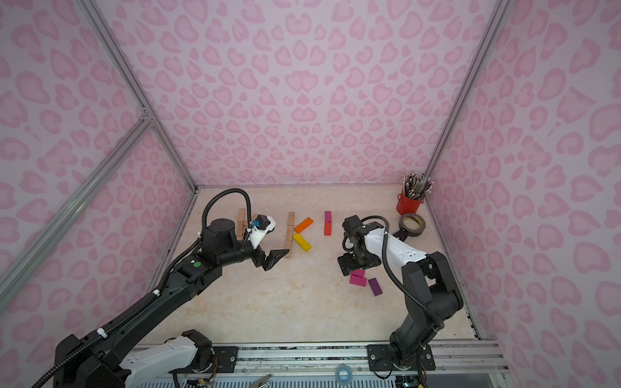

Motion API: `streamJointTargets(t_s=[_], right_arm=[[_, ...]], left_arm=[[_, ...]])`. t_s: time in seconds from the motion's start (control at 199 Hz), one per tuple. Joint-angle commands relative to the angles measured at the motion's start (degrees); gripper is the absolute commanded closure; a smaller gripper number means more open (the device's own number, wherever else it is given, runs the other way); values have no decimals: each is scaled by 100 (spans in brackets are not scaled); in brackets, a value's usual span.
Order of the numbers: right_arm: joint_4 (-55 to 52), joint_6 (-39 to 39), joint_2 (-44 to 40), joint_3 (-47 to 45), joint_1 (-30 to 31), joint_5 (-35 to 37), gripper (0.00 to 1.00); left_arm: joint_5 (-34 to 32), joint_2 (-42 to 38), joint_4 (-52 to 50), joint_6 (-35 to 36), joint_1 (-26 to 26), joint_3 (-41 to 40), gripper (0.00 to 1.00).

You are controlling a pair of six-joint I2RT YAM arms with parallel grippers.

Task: Assemble the letter k with building blocks
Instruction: Pick up the building block from the center of the board.

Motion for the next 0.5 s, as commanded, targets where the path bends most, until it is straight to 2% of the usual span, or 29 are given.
streamJointTargets(t_s=[0.0,0.156,0.497], right_arm=[[21,-96,175,28,-27,-111,6],[144,-5,437,-13,-173,-87,19],[480,163,526,-185,-385,-87,33]], left_arm=[[-3,-42,82,66,10,42,1],[-14,-32,37,66,8,71,1],[-53,-23,29,74,0,71,1]])
